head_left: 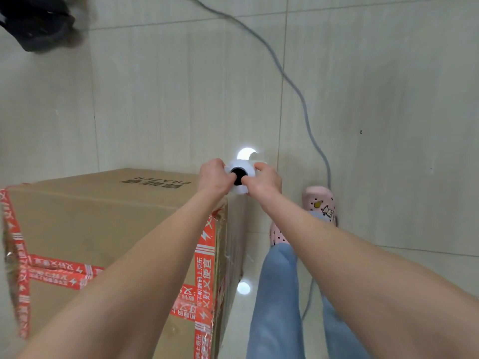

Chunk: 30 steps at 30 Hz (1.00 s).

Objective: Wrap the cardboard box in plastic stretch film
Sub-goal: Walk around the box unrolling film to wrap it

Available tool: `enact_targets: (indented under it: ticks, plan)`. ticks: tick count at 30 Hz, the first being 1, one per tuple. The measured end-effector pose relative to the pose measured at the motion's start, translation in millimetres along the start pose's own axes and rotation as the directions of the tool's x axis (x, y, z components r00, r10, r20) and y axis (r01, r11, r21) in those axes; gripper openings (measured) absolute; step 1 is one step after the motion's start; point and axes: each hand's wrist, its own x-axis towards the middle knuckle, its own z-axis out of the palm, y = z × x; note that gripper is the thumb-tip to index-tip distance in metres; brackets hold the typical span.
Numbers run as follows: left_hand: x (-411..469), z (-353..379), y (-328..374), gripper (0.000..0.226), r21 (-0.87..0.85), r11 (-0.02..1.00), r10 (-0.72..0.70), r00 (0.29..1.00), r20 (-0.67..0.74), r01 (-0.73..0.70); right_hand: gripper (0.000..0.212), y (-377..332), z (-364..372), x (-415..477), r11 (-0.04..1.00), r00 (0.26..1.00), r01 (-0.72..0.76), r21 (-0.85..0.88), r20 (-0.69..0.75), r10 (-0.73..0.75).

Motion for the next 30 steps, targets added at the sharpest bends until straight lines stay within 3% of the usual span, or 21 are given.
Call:
enact_targets:
  ticks: [10, 12, 16, 20, 23, 26, 30]
  plan:
    - [11.8, -14.3, -14.2, 0.032, -0.022, 0.993, -0.113, 0.992, -0.055, 0.112, 0.044, -35.7, 8.7, 13.4, 0.937, 0.993, 0.111, -0.331, 0.086, -0.087]
    - [18.1, -19.5, -12.4, 0.016, 0.061, 0.997, -0.047, 0.997, -0.055, 0.051, 0.043, -44.8, 10.3, 15.4, 0.888, 0.987, 0.15, -0.435, 0.114, -0.11]
    - [28.6, -28.1, -1.6, 0.025, 0.22, 0.967, 0.139, 0.989, -0.04, -0.127, 0.038, -65.4, 12.7, 19.8, 0.763, 0.964, 0.26, -0.592, 0.208, -0.167]
    - [31.2, -28.7, 5.3, 0.018, 0.257, 0.958, 0.15, 0.987, -0.063, -0.129, 0.038, -77.6, 7.0, 25.9, 0.684, 0.956, 0.289, -0.67, 0.24, -0.168]
    - [35.6, -31.2, 4.0, 0.016, 0.156, 0.984, 0.103, 0.991, -0.087, -0.089, 0.039, -82.2, 8.3, 29.1, 0.674, 0.952, 0.302, -0.674, 0.255, -0.172]
    - [39.4, -36.4, -4.4, 0.008, -0.043, 0.999, -0.026, 0.995, -0.095, 0.022, 0.047, -84.3, 15.7, 32.1, 0.754, 0.96, 0.276, -0.597, 0.202, -0.191]
    - [45.2, -43.7, -14.2, 0.012, -0.327, 0.918, -0.249, 0.968, -0.027, 0.226, 0.062, -87.8, 25.8, 35.1, 0.862, 0.987, 0.132, -0.489, 0.147, -0.068]
